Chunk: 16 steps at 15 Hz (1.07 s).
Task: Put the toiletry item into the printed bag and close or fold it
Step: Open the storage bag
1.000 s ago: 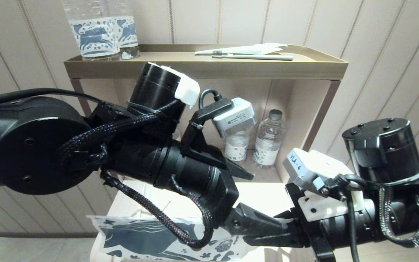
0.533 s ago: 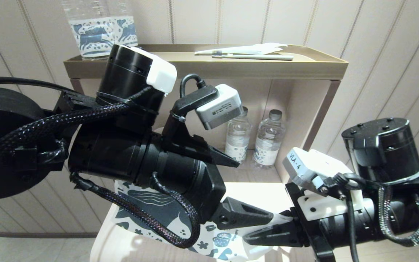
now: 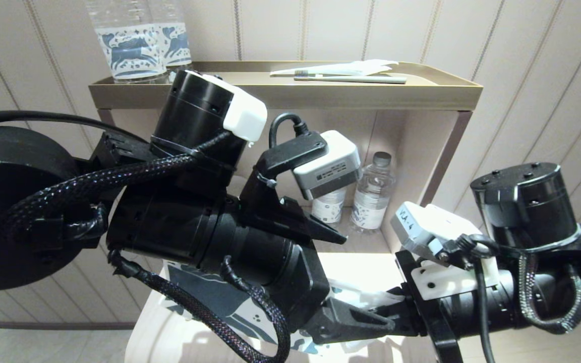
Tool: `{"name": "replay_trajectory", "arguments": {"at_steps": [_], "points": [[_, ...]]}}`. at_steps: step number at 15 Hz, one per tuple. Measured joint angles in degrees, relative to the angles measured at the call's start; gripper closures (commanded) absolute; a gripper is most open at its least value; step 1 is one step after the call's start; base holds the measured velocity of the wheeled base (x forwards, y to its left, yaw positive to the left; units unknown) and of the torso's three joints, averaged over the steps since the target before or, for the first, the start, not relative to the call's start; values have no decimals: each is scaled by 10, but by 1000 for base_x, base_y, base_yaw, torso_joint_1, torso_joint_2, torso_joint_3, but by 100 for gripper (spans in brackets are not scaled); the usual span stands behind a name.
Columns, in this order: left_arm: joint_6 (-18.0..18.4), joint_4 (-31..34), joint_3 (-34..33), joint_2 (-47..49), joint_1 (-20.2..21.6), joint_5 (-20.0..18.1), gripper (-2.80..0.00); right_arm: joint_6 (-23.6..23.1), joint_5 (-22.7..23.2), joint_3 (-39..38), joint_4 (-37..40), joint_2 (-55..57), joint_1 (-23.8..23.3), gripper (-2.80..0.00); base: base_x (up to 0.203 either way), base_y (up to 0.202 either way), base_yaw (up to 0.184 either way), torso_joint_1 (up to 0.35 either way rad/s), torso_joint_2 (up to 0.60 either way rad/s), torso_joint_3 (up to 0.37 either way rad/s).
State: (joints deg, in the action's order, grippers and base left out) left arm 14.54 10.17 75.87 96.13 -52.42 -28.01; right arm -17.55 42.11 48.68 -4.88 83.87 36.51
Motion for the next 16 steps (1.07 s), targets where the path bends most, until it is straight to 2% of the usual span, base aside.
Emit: {"name": "replay_trajectory", "arguments": {"at_steps": [2,6,16], "points": [[1,6,2,2,-1,16,-280,0,0,1,0,1,-1,0,0,0,0,0,0,0],[1,57,27,2,-5,17,-280,0,0,1,0,1,0,0,0,0,0,0,0,0],[-7,36,29,18,-19,12,-280,9,3,7,1,-2,-1,0,0,0,0,0,0,0]]}}
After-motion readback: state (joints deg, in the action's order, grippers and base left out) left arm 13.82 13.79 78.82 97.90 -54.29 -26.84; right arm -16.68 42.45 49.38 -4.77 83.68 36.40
